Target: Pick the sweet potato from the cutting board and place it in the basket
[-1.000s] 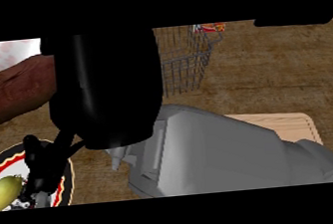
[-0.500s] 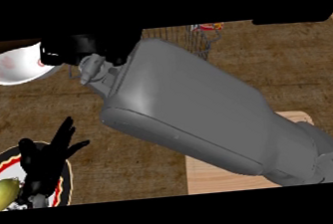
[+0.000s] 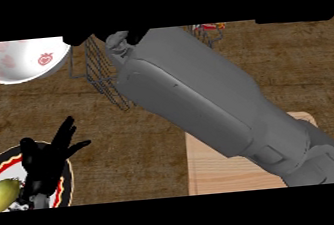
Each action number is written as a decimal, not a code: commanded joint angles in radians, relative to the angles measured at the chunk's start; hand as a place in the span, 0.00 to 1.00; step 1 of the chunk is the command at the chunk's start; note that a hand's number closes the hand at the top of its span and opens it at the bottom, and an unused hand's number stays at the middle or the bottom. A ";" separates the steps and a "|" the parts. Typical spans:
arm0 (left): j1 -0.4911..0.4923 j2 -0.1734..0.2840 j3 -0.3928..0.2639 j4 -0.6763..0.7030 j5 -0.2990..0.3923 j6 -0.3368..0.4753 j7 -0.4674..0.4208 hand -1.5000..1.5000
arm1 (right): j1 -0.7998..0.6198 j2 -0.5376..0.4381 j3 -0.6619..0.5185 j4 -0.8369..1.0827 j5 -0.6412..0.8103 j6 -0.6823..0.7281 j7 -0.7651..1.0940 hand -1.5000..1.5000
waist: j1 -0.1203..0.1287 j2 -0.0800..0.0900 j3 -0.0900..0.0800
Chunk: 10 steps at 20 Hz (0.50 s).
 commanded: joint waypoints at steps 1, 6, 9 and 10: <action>0.015 -0.019 -0.034 0.090 -0.030 0.004 0.028 0.50 | 0.097 0.005 0.033 0.025 -0.083 -0.183 -0.001 1.00 | -0.004 0.010 -0.010; -0.009 -0.021 -0.027 0.096 -0.025 -0.003 0.059 0.50 | 0.048 0.005 0.034 0.129 -0.160 -0.224 -0.077 1.00 | -0.003 0.009 -0.010; 0.070 -0.021 -0.026 0.041 -0.027 0.002 0.040 0.50 | 0.095 0.005 0.053 0.130 -0.186 -0.237 -0.136 1.00 | -0.009 0.001 -0.009; 0.059 -0.013 -0.034 0.053 -0.025 -0.021 0.044 0.50 | 0.089 0.005 0.051 0.184 -0.195 -0.270 -0.169 1.00 | 0.007 0.009 -0.010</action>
